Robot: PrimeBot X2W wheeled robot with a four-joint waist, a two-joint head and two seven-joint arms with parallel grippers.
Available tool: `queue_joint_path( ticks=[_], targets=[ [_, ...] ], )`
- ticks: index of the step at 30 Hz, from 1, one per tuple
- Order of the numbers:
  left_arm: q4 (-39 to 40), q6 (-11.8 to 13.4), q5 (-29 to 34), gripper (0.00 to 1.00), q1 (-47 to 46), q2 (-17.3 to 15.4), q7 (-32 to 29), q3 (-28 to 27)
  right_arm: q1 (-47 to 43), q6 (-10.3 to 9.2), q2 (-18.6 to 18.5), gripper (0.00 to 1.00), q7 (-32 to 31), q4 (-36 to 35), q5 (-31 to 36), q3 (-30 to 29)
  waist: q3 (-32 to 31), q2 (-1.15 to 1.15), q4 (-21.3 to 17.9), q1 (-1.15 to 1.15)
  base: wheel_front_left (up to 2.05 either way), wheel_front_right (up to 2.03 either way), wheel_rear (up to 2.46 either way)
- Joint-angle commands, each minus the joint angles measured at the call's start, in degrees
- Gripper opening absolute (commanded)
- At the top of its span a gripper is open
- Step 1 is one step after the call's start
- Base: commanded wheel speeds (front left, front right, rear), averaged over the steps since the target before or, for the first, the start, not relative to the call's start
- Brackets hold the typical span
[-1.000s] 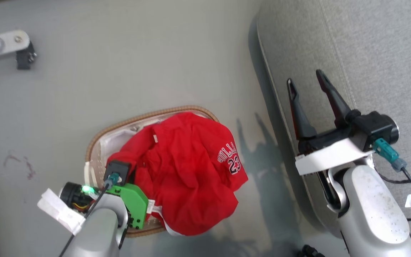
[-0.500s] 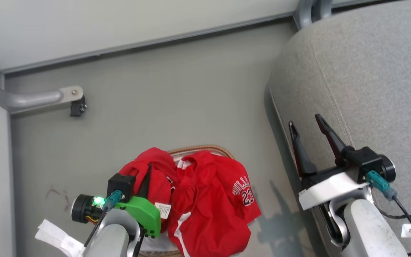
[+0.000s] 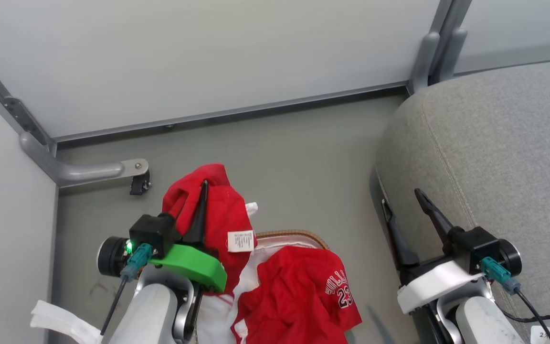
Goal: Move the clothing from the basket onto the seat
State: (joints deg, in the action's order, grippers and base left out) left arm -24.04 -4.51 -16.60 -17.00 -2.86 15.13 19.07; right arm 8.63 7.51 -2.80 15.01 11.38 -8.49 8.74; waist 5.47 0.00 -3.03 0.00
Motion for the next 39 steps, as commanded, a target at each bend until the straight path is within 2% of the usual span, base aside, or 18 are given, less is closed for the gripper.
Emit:
queue_joint_path(
  ticks=[1,12,18,23,28,39],
  targets=[
    [1.3,0.3,-0.9,0.00,-0.9,-0.1,0.0,0.2,-1.1,-0.05,-0.3,1.00,0.3,0.1,-0.1,0.3,-1.3,0.00,0.9,0.00,0.00,0.00,0.00],
    [6.7,1.4,-6.1,0.00,-6.3,-0.1,0.0,4.8,-2.4,-0.04,-0.2,1.00,0.3,1.1,-0.7,4.4,-3.1,0.00,2.4,0.00,0.00,0.00,0.00],
    [8.2,2.5,-8.1,0.00,-9.6,-0.1,0.0,9.0,-1.9,-0.04,-0.3,1.00,0.3,2.2,-2.4,11.5,-3.0,0.00,3.8,0.00,0.00,0.00,0.00],
    [9.0,3.7,-10.0,0.00,-11.5,-0.1,0.0,12.5,0.9,-0.05,-0.2,1.00,0.3,3.1,-4.9,17.9,-2.8,0.00,4.8,0.00,0.00,0.00,0.00],
    [9.8,4.5,-11.5,0.00,-12.9,-0.1,0.0,15.8,5.4,-0.05,-0.3,1.00,0.3,4.1,-8.1,21.9,-2.5,0.00,6.0,0.00,0.00,0.00,0.00],
    [10.6,5.2,-13.6,0.00,-14.7,-0.1,0.0,20.9,12.8,-0.04,-0.2,1.00,0.3,10.6,-15.7,27.0,-1.9,0.00,8.9,0.00,0.00,0.00,0.00]
  ],
)
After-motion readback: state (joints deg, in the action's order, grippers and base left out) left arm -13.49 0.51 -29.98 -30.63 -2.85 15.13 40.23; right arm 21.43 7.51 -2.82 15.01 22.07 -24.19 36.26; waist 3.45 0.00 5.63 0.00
